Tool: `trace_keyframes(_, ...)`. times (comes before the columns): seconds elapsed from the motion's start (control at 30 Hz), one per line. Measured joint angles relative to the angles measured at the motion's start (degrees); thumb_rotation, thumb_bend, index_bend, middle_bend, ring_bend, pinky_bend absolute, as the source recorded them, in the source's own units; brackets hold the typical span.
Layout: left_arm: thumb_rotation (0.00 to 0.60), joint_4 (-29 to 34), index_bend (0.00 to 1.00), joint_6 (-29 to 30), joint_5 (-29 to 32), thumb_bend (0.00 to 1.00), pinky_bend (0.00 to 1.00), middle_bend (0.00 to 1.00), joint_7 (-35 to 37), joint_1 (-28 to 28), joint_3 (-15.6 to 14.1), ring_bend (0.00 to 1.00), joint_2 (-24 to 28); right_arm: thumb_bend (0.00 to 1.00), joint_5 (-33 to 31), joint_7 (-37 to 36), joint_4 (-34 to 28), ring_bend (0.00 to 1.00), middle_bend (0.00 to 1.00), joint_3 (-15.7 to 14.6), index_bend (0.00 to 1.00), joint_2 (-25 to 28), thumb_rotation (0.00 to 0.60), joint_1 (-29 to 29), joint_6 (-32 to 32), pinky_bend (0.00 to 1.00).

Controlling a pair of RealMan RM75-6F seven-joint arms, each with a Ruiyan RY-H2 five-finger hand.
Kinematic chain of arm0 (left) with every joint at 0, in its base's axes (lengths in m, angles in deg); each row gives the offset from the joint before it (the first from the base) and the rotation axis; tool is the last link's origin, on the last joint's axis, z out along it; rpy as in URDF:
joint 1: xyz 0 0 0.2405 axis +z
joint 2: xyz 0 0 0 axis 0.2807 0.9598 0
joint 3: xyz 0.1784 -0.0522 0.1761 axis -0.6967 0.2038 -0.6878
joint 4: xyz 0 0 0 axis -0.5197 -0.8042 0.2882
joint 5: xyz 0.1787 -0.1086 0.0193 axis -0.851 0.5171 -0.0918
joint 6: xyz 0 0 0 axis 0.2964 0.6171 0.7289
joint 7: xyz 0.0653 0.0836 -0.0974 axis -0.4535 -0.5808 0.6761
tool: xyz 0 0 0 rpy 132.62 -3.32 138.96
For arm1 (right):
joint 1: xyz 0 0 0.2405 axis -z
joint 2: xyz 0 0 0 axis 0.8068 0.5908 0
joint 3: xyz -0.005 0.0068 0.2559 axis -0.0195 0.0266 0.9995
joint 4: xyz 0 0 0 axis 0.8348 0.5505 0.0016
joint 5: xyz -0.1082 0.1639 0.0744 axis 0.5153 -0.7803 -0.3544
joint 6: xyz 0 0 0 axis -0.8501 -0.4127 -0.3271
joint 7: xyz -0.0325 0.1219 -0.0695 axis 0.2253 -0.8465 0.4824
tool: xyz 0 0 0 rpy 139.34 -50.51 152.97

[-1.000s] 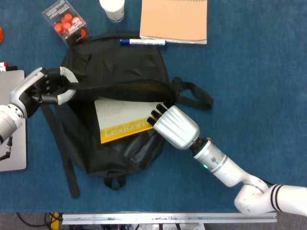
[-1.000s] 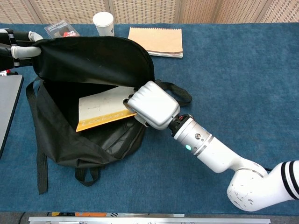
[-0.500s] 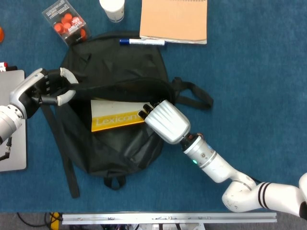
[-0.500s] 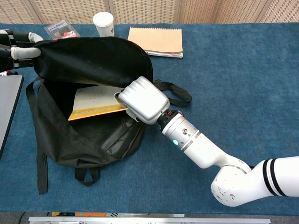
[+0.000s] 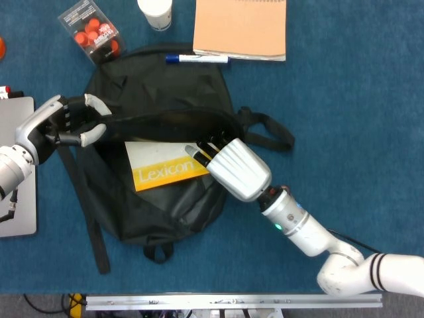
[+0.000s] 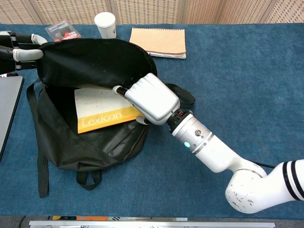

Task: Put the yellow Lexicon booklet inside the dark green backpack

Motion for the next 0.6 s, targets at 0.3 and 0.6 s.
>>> trace_keyframes(0.3,0.600,-0.33,0.14,3.07,-6.21,0.41,0.13,0.08,0.59,-0.44,-2.21,0.07,0.26,0.00,2.73,-0.72,-14.16,0.32,0.41,-3.89,0.31,9.56,0.600,2.61,-3.18,0.49)
trace_keyframes(0.6,0.600,-1.45,0.10,8.43,-9.93,0.41,0.11,0.04,2.09,-0.80,-6.07,0.05,1.26,0.00,5.24,-1.06,-27.95,0.32,0.43,-7.05,0.31,22.82,0.600,6.09,-6.84,0.49)
